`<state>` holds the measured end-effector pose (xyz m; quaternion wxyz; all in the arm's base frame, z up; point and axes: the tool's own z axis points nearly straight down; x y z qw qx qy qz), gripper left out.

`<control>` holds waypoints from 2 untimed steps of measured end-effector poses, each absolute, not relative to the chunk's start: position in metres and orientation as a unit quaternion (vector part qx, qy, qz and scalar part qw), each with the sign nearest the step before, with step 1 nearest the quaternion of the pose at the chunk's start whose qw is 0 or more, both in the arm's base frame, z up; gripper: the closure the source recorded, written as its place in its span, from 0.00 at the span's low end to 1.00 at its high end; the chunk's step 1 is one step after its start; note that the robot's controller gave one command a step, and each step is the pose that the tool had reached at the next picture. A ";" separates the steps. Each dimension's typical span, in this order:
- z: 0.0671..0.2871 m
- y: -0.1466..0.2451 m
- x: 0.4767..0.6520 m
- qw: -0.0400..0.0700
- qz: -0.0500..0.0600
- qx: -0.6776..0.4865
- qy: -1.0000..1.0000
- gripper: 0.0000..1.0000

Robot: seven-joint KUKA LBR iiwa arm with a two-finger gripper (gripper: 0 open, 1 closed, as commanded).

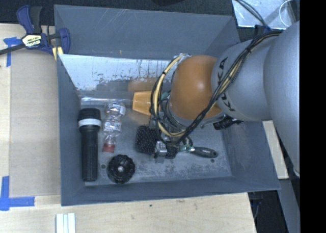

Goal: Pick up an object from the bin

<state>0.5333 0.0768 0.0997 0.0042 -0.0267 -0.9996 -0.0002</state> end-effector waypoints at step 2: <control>0.075 0.045 0.555 0.002 0.002 -0.061 -0.998 1.00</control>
Offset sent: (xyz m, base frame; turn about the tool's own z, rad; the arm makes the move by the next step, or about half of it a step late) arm 0.0190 -0.0278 -0.0297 0.0667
